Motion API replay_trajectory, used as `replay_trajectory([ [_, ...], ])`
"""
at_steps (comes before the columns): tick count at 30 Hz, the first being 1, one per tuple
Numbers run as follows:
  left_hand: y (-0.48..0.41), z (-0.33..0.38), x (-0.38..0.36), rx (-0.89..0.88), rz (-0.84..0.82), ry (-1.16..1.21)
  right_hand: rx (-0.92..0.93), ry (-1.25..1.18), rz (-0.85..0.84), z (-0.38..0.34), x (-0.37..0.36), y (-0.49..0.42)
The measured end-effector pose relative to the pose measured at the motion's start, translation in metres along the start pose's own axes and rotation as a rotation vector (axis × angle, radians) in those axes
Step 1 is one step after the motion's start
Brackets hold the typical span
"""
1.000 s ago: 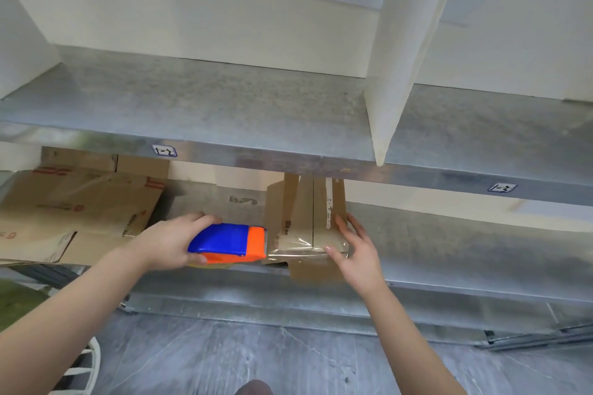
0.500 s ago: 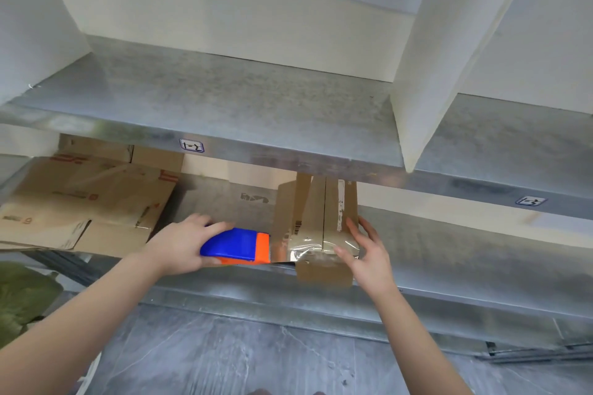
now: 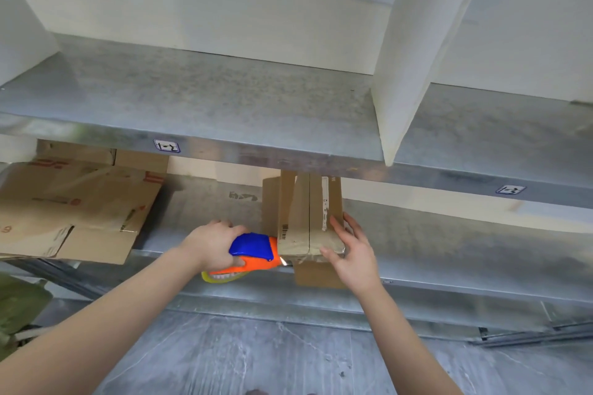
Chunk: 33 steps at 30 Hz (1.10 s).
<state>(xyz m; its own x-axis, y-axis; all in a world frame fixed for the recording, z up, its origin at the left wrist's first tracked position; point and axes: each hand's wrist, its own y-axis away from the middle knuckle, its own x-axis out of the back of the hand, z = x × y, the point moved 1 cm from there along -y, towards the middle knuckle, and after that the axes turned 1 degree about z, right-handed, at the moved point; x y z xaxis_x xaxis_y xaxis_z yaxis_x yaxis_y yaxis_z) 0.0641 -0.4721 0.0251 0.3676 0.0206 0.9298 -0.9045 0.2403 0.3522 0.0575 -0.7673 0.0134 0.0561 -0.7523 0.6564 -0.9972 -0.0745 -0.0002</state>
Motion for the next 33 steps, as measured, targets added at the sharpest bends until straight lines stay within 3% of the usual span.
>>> replay_trajectory([
  [7,0.011,-0.017,-0.001,0.004,0.072,-0.043,-0.035,-0.079,-0.007,-0.004,0.003,-0.004],
  [14,0.029,-0.092,0.003,0.022,0.234,0.017,-0.044,-0.089,-0.007,-0.002,0.003,-0.006],
  [20,0.011,-0.118,-0.027,0.087,0.196,0.137,-0.055,-0.094,0.002,-0.003,0.004,-0.006],
  [24,0.004,-0.122,-0.026,0.103,0.151,0.024,-0.043,-0.081,-0.002,-0.004,0.007,-0.005],
  [27,0.004,-0.112,-0.019,0.035,0.235,0.025,-0.026,-0.063,-0.025,-0.005,0.008,-0.005],
  [33,0.012,0.011,0.005,-0.184,0.315,0.443,-0.058,-0.095,-0.032,-0.005,0.01,-0.004],
])
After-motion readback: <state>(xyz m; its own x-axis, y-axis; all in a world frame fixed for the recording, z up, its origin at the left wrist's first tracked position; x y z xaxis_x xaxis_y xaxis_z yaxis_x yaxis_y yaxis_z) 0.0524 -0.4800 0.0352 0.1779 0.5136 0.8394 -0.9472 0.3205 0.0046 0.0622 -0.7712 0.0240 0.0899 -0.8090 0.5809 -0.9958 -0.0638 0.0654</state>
